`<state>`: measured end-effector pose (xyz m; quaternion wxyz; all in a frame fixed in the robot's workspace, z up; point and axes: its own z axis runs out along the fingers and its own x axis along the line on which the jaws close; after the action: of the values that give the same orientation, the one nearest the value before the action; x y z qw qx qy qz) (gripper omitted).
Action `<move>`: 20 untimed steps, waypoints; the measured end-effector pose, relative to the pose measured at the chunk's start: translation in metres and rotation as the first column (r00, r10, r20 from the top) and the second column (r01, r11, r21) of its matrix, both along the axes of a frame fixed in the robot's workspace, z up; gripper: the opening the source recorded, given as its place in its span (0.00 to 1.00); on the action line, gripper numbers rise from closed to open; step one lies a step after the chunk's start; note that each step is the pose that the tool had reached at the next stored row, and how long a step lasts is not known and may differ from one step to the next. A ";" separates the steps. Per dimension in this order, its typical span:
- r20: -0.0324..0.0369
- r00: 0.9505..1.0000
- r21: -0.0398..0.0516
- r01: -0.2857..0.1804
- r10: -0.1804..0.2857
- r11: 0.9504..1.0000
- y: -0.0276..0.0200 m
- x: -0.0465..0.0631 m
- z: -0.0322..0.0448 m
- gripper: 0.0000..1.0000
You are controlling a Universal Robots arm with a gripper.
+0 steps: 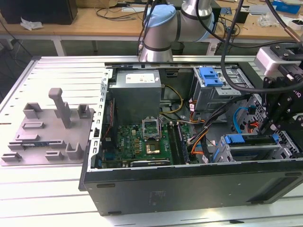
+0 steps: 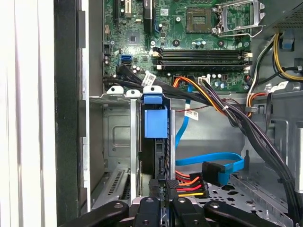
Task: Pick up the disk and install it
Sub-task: 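Insert the first disk wire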
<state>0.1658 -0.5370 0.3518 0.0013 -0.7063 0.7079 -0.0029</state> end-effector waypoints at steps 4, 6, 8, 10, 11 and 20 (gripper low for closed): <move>0.002 1.000 0.000 -0.003 0.003 1.000 0.0000 0.000 -0.0001 0.16; 0.002 1.000 0.000 -0.004 0.004 1.000 0.0000 0.000 -0.0002 0.16; 0.002 1.000 0.000 -0.004 0.004 1.000 0.0000 0.000 -0.0002 0.16; 0.002 1.000 0.000 -0.005 0.005 1.000 0.0000 0.000 -0.0002 0.16; 0.002 1.000 0.000 -0.004 0.004 1.000 0.0000 0.000 -0.0002 0.16; 0.002 1.000 0.000 0.017 -0.017 1.000 0.0012 0.000 -0.0008 0.16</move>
<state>0.1658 -0.5357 0.3510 0.0020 -0.7002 0.7139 -0.0036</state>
